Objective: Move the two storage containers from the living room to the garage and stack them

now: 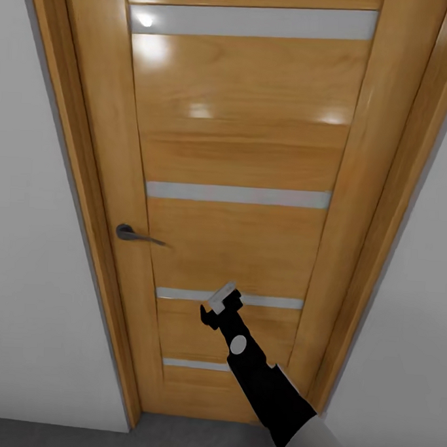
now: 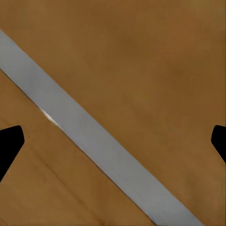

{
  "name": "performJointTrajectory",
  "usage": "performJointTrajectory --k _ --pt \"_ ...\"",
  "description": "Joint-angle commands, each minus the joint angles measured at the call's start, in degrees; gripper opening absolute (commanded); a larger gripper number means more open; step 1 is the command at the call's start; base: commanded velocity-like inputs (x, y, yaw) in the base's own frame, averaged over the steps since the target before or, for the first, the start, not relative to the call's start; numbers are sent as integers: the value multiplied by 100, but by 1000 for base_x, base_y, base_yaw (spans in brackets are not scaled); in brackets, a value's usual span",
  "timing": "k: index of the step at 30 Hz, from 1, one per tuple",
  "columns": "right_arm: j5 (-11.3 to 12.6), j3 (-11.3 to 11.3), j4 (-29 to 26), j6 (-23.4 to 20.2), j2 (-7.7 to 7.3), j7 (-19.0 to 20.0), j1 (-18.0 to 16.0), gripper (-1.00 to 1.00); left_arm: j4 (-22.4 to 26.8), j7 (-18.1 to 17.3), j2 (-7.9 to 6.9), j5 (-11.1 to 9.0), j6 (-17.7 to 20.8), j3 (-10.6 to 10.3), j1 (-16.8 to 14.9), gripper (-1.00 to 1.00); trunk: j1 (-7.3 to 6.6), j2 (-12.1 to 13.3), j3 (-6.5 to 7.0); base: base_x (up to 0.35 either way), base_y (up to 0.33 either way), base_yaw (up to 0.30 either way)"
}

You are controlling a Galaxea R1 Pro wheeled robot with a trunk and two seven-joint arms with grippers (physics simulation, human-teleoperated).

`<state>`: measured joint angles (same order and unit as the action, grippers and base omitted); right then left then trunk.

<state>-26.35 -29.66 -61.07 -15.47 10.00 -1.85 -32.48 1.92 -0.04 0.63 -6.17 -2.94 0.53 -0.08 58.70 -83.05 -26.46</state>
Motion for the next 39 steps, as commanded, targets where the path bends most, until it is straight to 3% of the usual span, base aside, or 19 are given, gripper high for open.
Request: performJointTrajectory --k 1,14,23,29,35,39 --pt "-52 -12 6 -32 0 -20 -4 100 1 1 1 -57 -13 0 -1 100 3 -3 -6 310 0 0" --pt "-10 -13 71 9 0 -25 -4 100 1 7 4 -60 -18 4 -1 100 3 -3 -6 285 0 0" --pt "11 -7 82 13 0 -26 -88 100 1 13 -1 -65 -22 4 -1 100 3 -3 -6 129 0 0" --pt "46 10 1017 27 0 -68 -716 100 1 5 0 -61 -23 8 -1 100 3 -3 -6 5 0 0" --pt "323 121 1695 92 0 -160 -1260 100 0 4 -1 -60 -23 9 0 100 3 -3 -6 0 0 0" --pt "536 252 2453 108 0 -173 -1882 100 -1 4 4 -60 -23 9 -1 100 3 -3 -6 0 0 0"
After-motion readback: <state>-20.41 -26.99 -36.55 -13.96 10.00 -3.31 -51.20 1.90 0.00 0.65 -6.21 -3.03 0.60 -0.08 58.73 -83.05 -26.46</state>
